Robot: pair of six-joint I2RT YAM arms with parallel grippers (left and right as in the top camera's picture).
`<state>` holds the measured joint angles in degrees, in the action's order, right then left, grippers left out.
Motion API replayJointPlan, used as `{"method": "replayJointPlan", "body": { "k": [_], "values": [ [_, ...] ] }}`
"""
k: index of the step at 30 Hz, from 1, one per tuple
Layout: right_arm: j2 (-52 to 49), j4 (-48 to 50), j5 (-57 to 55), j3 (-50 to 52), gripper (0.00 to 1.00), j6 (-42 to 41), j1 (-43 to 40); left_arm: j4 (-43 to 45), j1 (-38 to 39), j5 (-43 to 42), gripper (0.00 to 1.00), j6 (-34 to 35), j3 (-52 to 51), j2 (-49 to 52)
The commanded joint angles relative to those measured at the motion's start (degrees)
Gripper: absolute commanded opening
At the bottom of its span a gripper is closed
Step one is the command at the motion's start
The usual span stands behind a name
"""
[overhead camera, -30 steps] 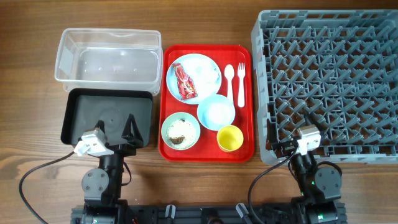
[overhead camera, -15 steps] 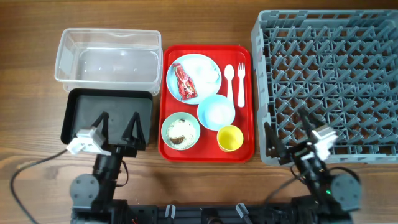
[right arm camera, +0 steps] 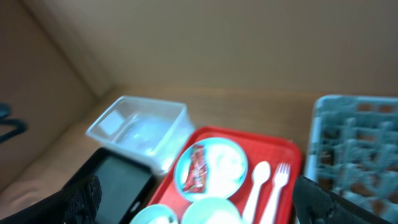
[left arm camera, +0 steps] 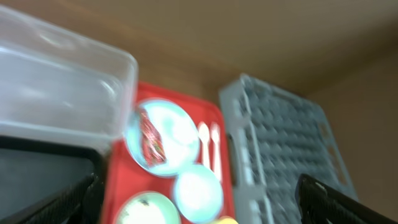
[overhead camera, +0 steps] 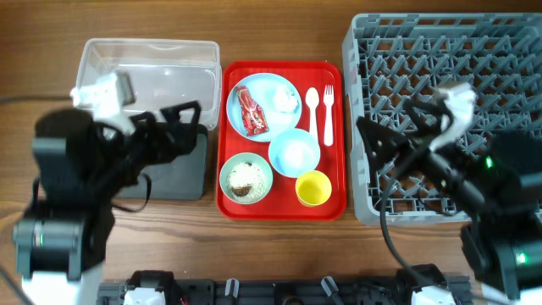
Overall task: Sort waste into correct bins and load items into the dishwasher rack
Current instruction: 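Reach the left gripper to the yellow cup and grasp it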
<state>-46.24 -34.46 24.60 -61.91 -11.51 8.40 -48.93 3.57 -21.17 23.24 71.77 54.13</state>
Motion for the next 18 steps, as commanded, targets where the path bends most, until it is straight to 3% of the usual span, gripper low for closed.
{"method": "replayJointPlan", "body": {
  "k": [1, 3, 6, 11, 13, 18],
  "values": [
    [-4.0, -1.4, 12.5, -1.9, 1.0, -0.7, -0.2, -0.6, -0.4, -16.0, 1.0, 0.4, 2.8, 5.7],
    [-4.9, -1.9, 14.1, -1.9, 1.0, -0.5, -0.2, -0.2, -0.1, -21.0, 1.0, 0.4, 2.8, 7.8],
    [-5.4, -2.7, 12.5, -1.9, 1.0, -0.7, -0.2, -1.4, 4.1, -20.3, 0.97, -0.1, 2.8, 11.1],
    [-4.6, -4.5, 5.4, -2.0, 1.0, -4.8, -0.2, -6.2, 17.8, -2.1, 0.95, -0.5, 2.7, 16.7],
    [-4.3, -6.7, -0.6, -2.5, 1.0, -8.0, -0.2, -7.3, 22.6, 3.1, 0.89, -0.5, 2.6, 18.9],
    [-4.2, -10.9, -7.5, -4.1, 1.0, -11.5, -0.2, -7.6, 33.3, 10.8, 0.86, -0.3, 2.3, 26.2]
  ]
}}
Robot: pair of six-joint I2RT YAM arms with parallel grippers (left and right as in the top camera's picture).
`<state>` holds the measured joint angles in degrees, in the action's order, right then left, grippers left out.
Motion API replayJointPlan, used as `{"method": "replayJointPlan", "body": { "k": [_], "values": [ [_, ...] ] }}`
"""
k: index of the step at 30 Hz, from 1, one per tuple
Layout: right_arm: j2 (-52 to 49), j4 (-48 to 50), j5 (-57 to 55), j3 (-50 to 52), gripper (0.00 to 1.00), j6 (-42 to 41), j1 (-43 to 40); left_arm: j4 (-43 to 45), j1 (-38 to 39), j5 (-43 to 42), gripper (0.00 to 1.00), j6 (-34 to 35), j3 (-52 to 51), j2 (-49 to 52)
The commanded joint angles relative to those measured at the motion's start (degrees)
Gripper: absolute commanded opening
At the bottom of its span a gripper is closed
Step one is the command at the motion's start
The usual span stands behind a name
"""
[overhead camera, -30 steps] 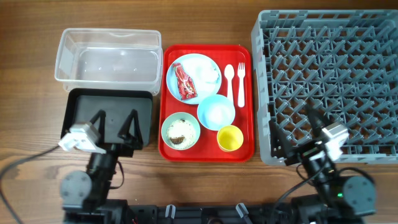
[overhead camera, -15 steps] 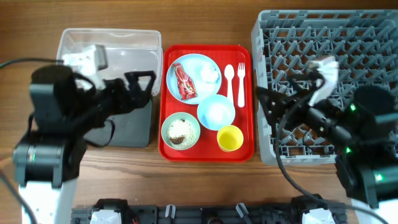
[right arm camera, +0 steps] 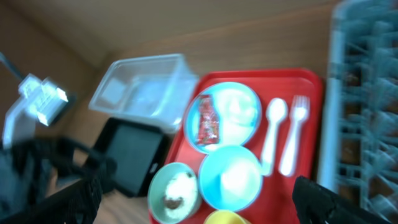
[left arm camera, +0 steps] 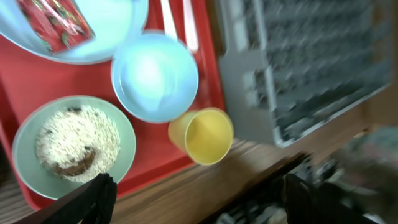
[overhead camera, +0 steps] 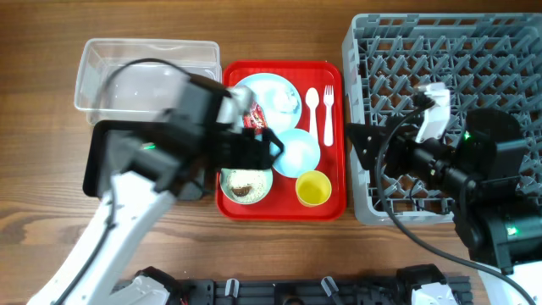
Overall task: Sort waste into correct bins and load items into the dishwasher rack
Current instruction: 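Reach the left gripper to the yellow cup and grasp it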
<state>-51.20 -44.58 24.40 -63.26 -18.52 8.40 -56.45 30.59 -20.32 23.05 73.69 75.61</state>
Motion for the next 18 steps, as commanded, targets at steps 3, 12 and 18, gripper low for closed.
{"method": "replayJointPlan", "body": {
  "k": [3, 12, 18],
  "values": [
    [0.8, -1.5, -7.8, -2.8, 1.0, -5.6, -0.2, -0.2, 9.5, 10.4, 0.82, 0.2, 0.3, 9.7],
    [0.8, -2.0, -8.3, -2.8, 1.0, -5.5, -0.2, 3.8, 15.4, 10.4, 0.63, 0.0, 0.3, 22.2],
    [0.8, -2.8, -8.3, -2.8, 1.0, -5.5, -0.2, 5.4, 19.6, 16.8, 0.56, -0.3, 0.3, 25.7]
  ]
}}
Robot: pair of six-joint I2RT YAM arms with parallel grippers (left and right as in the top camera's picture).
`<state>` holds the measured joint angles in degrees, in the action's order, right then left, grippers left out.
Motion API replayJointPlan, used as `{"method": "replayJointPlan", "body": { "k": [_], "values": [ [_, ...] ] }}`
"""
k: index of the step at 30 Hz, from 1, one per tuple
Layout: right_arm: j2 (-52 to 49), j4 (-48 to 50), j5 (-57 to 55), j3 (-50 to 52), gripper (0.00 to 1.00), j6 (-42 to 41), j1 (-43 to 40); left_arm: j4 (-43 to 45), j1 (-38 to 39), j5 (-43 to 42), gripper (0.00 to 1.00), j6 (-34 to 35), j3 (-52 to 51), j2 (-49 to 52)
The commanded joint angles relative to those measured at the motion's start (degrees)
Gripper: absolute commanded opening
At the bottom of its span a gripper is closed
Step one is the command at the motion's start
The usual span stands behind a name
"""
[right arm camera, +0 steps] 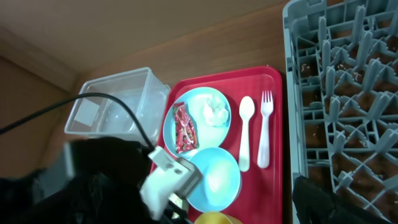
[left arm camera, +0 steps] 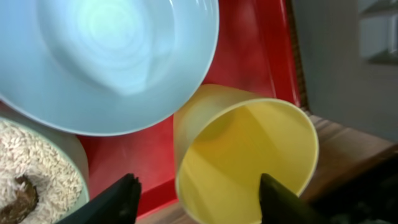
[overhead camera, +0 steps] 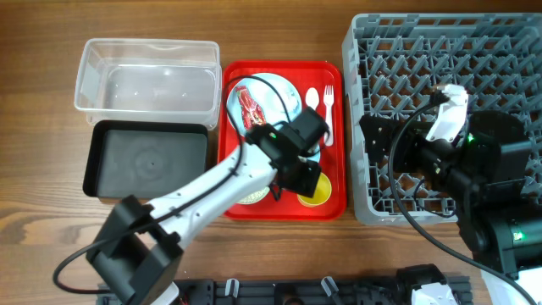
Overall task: Sort waste into correct bins and load items into the dishwasher rack
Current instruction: 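Reach the left gripper to the yellow cup and grasp it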
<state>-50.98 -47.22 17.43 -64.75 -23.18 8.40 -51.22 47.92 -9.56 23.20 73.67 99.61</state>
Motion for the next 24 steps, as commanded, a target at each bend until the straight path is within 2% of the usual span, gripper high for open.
{"method": "replayJointPlan", "body": {
  "k": [1, 4, 9, 14, 16, 20, 24],
  "values": [
    [0.6, -0.1, -1.3, -1.3, 1.0, -0.8, -0.2, 0.3, 2.6, 6.9, 0.52, -0.5, 0.4, 2.3],
    [0.6, -0.1, -1.3, -1.3, 1.0, -0.9, -0.2, 1.3, 3.0, 7.1, 0.38, -0.5, 0.4, 3.4],
    [0.6, -0.4, -1.1, -1.3, 1.0, -0.9, -0.2, 2.4, 3.0, 7.2, 0.06, -0.3, 0.4, 4.3],
    [0.6, -0.3, -1.1, -1.3, 1.0, -0.9, -0.2, -0.5, 1.9, 7.5, 0.04, 1.5, 1.2, 2.6],
    [0.6, -0.1, -1.1, -1.3, 1.0, -1.0, -0.2, -3.1, 0.0, 4.8, 0.04, 2.2, 2.4, 0.6],
    [0.6, 0.3, -0.9, -1.3, 1.0, -1.0, -0.2, -5.1, -7.0, -8.3, 0.04, 1.7, 4.4, -5.5],
    [0.4, 1.4, 4.3, -1.3, 1.0, -0.5, -0.2, -2.1, -17.7, -31.4, 0.04, -0.8, 4.5, -12.2]
  ]
}}
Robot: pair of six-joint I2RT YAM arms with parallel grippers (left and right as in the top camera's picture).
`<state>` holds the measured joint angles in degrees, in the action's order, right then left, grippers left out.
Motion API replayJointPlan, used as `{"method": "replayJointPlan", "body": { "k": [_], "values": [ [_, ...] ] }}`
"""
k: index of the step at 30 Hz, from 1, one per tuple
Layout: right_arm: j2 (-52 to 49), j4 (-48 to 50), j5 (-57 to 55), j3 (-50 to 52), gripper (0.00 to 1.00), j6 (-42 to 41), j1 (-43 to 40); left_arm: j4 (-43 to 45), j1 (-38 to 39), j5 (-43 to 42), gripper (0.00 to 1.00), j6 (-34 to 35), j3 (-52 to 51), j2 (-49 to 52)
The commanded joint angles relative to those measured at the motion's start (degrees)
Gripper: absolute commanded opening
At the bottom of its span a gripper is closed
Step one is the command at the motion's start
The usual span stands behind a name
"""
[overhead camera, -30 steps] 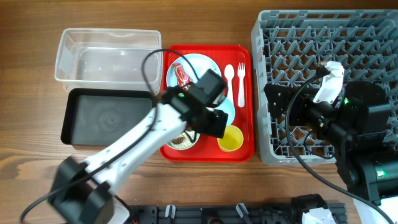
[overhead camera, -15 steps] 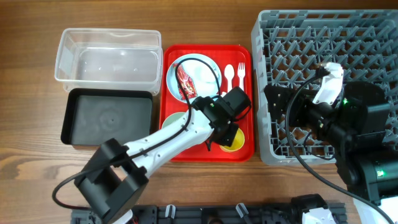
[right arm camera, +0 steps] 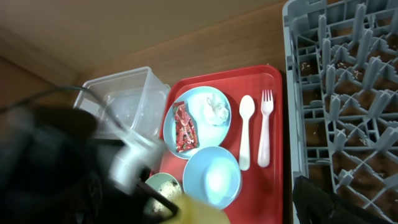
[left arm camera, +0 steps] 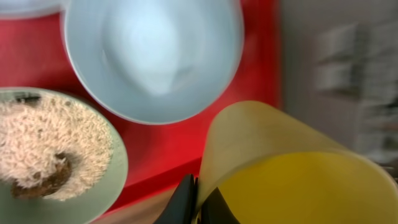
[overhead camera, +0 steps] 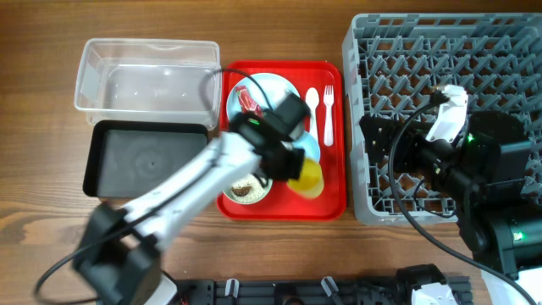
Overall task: Sort waste into correct bins and load items into the dishwasher rack
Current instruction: 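Reach the left gripper to the yellow cup and grasp it, then lift the yellow cup and hand it to the right gripper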
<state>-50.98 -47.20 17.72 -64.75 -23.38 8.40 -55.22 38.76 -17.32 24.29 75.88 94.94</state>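
Note:
My left gripper (overhead camera: 290,167) is shut on the wall of the yellow cup (overhead camera: 307,176), one finger inside and one outside. The cup (left arm camera: 298,177) is held tilted over the front right of the red tray (overhead camera: 335,199). On the tray lie a blue bowl (left arm camera: 152,56), a green bowl of rice (left arm camera: 50,155), a blue plate (overhead camera: 262,102) with a red wrapper (overhead camera: 246,99) and a crumpled tissue (overhead camera: 284,100), a spoon (overhead camera: 312,106) and a fork (overhead camera: 328,106). My right gripper (overhead camera: 377,144) hangs open over the left edge of the grey dishwasher rack (overhead camera: 440,51).
A clear plastic bin (overhead camera: 148,76) stands at the back left, with a black bin (overhead camera: 144,159) in front of it. The rack fills the right side of the wooden table. My left arm stretches across the tray from the front left.
The left gripper, then open astride the yellow cup standing on the tray, is now shut on the cup's wall, and the cup is raised and tilted. The right arm has not moved.
The left gripper was over the bins at the left, and the right arm over the rack. The left gripper then stood above the bowls, then open around the yellow cup. Now it holds the cup above the tray.

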Motion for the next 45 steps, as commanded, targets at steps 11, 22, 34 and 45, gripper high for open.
{"method": "replayJointPlan", "body": {
  "k": [11, 22, 34, 45],
  "values": [
    [-5.0, 18.1, 39.1, -1.3, 0.91, 9.9, -0.2, 5.8, -29.7, -71.0, 0.04, -4.6, 2.3, -11.3],
    [-11.6, 30.4, 51.8, -1.3, 0.85, 6.7, 5.3, 8.7, -25.3, -72.6, 0.04, -4.6, 2.3, -11.3],
    [-11.8, 31.1, 51.4, -1.3, 0.62, 6.7, 9.0, 9.9, -24.3, -70.0, 0.04, -4.6, 2.3, -11.3],
    [-8.1, 26.4, 42.6, -1.3, 0.58, 12.0, 7.7, 10.9, -25.0, -64.7, 1.0, -4.5, 2.3, -11.3]
  ]
}}
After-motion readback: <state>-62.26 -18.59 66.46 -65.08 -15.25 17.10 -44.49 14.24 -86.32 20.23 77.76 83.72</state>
